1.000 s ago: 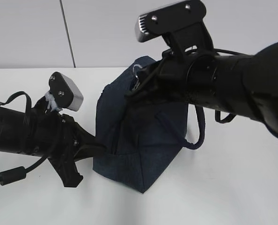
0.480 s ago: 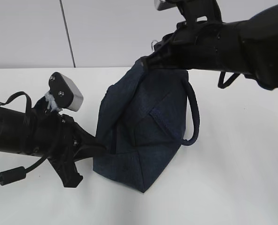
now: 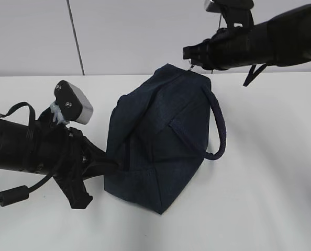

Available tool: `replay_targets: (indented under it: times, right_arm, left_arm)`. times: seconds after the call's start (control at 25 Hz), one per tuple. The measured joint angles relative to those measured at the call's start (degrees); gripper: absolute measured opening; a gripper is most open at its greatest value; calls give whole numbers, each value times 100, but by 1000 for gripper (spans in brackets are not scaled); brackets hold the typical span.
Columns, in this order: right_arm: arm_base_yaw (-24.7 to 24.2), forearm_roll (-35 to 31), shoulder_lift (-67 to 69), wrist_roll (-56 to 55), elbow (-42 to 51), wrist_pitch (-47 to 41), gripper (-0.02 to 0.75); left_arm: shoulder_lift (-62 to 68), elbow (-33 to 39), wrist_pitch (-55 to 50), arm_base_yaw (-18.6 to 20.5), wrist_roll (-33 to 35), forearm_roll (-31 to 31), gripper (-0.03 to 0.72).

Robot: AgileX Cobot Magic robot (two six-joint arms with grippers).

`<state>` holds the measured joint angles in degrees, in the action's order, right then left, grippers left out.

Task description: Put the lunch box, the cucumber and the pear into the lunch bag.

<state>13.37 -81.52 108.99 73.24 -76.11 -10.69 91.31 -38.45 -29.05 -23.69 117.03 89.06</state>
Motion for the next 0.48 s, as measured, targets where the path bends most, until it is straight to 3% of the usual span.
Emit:
replay_targets:
  times: [0.2,0.48]
  right_arm:
    - [-643,-566,801,-294,-94,-1132,0]
    - [-756,-685,1086,-525,-106,-1498,7]
  left_arm:
    - [0,0,100,0,0,0,7]
    - [0,11,182,0,-40,61,8]
